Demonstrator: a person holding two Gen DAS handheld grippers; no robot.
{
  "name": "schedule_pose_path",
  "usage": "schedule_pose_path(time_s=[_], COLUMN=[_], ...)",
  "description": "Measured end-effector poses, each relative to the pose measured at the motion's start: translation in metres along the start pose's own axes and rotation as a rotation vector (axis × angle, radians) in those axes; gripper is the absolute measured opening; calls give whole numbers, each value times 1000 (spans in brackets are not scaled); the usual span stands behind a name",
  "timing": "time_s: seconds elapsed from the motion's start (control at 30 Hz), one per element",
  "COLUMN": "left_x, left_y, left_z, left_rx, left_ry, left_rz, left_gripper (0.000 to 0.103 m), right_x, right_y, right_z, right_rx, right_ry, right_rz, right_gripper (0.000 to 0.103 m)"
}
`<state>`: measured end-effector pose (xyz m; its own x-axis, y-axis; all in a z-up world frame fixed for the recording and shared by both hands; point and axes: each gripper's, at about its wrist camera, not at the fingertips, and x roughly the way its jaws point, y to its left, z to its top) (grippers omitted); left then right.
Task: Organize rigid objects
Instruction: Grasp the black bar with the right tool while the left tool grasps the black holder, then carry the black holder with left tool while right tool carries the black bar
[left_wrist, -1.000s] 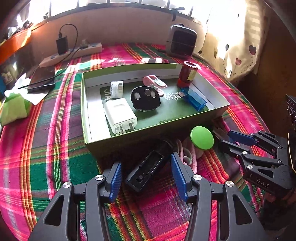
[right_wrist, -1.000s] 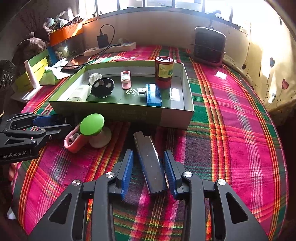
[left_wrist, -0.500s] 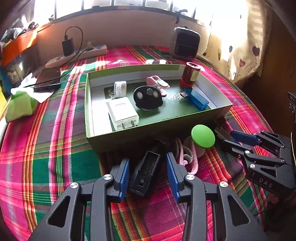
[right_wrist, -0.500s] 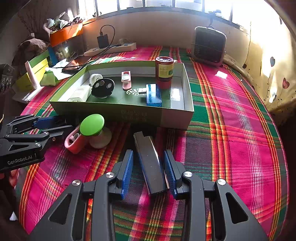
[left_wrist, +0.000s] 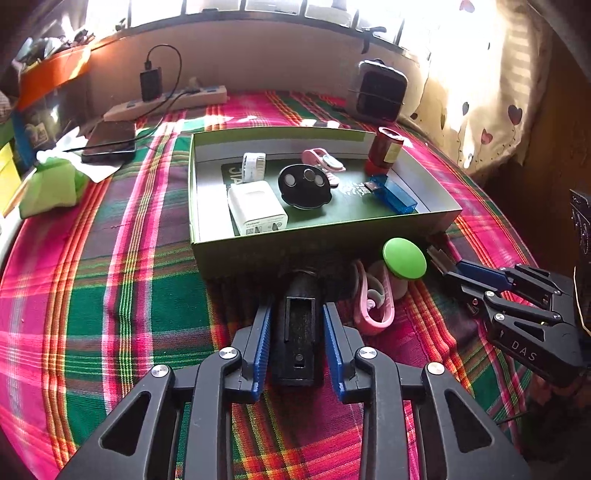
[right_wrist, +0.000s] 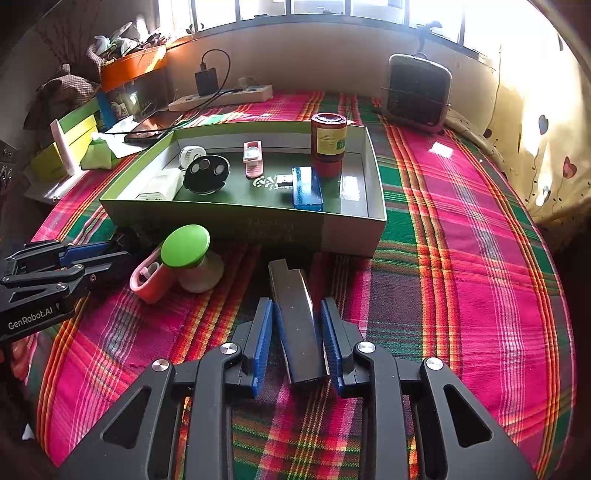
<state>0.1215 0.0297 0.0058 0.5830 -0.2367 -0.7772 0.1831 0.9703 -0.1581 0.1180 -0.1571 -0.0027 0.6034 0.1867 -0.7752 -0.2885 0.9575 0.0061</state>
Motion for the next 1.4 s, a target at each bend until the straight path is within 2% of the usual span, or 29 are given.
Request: schedule_pose_path(time_s=[0.4, 1.4], left_x=[-7, -31], left_y=[2, -9], left_z=[-8, -3], left_rx=[-37, -7], left_ry=[-12, -84], left_rz=[3, 19], left_gripper=[26, 26], right_x=[-5, -23], right_y=[3, 0], right_z=[-4, -2], right_rx=[-7, -1], right_ry=[-10, -62], right_rz=[4, 5], right_gripper=[25, 25])
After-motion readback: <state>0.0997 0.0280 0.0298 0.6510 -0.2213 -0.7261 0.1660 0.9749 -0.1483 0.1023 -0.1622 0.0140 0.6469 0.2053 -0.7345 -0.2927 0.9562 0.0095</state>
